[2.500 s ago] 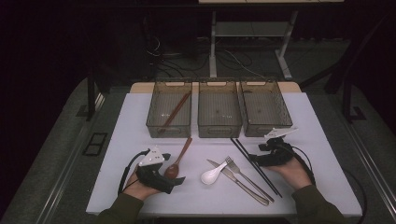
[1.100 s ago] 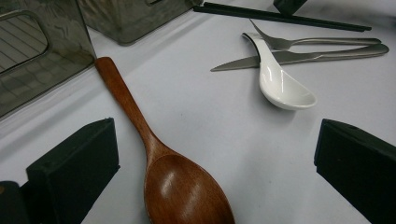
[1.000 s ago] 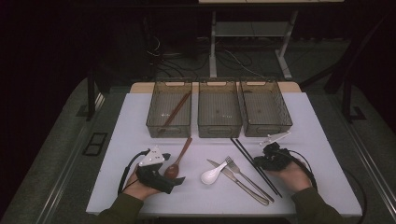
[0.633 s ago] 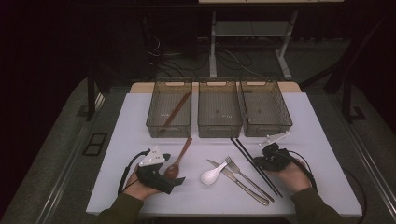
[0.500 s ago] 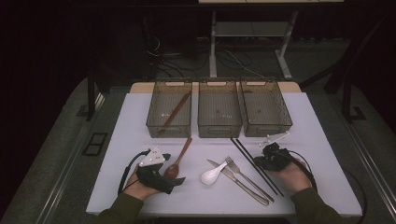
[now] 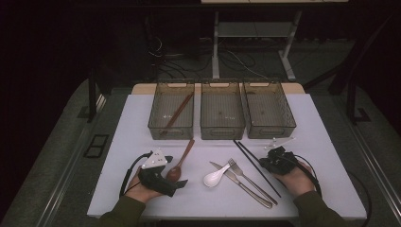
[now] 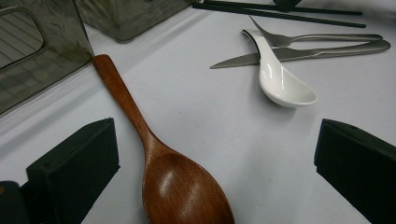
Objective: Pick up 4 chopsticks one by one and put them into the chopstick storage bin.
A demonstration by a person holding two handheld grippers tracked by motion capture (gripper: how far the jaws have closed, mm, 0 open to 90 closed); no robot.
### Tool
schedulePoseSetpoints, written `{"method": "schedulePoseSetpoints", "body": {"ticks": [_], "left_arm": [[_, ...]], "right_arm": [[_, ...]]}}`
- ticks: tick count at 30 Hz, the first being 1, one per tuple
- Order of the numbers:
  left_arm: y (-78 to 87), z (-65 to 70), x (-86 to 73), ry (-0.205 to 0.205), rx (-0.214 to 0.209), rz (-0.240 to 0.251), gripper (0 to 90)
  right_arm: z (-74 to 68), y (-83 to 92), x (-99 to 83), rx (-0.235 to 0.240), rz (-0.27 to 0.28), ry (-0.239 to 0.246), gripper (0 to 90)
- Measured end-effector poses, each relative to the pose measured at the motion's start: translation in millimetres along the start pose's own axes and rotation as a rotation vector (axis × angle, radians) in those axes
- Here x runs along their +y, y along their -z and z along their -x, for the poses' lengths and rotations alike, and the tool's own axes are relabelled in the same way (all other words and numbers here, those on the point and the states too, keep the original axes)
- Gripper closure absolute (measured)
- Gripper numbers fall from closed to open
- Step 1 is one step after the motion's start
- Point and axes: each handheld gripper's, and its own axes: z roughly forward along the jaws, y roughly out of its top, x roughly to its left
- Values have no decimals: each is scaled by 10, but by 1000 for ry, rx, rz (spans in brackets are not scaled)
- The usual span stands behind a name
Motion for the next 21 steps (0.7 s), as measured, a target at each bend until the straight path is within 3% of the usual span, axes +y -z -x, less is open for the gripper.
{"method": "schedulePoseSetpoints", "body": {"ticks": [10, 21], "left_arm": [[-3, 1, 1, -3, -2, -1, 0], [-7, 2, -1, -8, -5, -5, 0]], "right_arm": [[99, 44, -39, 7, 1, -12, 862], [186, 183, -37, 32, 48, -25, 862]]}}
